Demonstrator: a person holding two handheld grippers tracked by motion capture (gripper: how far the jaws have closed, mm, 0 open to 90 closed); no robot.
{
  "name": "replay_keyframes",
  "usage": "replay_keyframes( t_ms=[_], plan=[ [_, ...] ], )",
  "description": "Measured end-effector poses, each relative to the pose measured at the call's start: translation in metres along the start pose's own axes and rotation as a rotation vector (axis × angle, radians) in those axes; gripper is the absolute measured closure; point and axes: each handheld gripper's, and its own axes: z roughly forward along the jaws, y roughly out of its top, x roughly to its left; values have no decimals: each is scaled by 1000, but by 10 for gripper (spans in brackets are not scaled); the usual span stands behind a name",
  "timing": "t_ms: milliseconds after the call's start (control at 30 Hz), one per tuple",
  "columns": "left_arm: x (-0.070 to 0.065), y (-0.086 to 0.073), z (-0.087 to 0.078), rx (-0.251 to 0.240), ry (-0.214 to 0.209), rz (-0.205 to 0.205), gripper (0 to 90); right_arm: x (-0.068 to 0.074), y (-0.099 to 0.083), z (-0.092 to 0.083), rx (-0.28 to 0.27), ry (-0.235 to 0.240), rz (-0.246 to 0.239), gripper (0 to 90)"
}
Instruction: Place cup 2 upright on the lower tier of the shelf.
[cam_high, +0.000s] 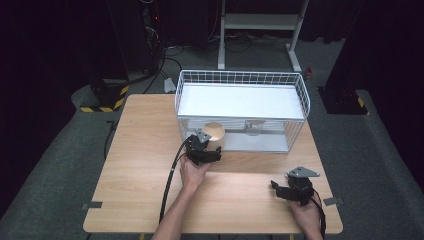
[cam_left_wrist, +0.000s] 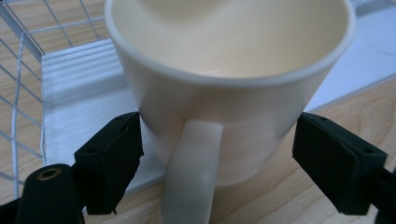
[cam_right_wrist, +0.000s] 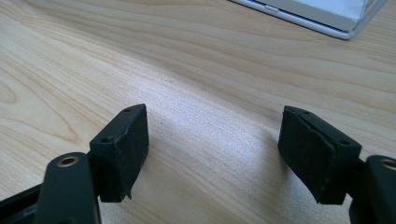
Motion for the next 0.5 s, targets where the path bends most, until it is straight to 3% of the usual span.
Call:
replay_keyframes(
  t_ms=[433, 500],
  plan=[
    [3, 0, 0, 4, 18, 12, 242, 0, 0, 0, 1, 0, 5, 247],
    [2, 1, 3, -5, 15, -17, 247, 0, 0, 0, 1, 0, 5, 247]
  ],
)
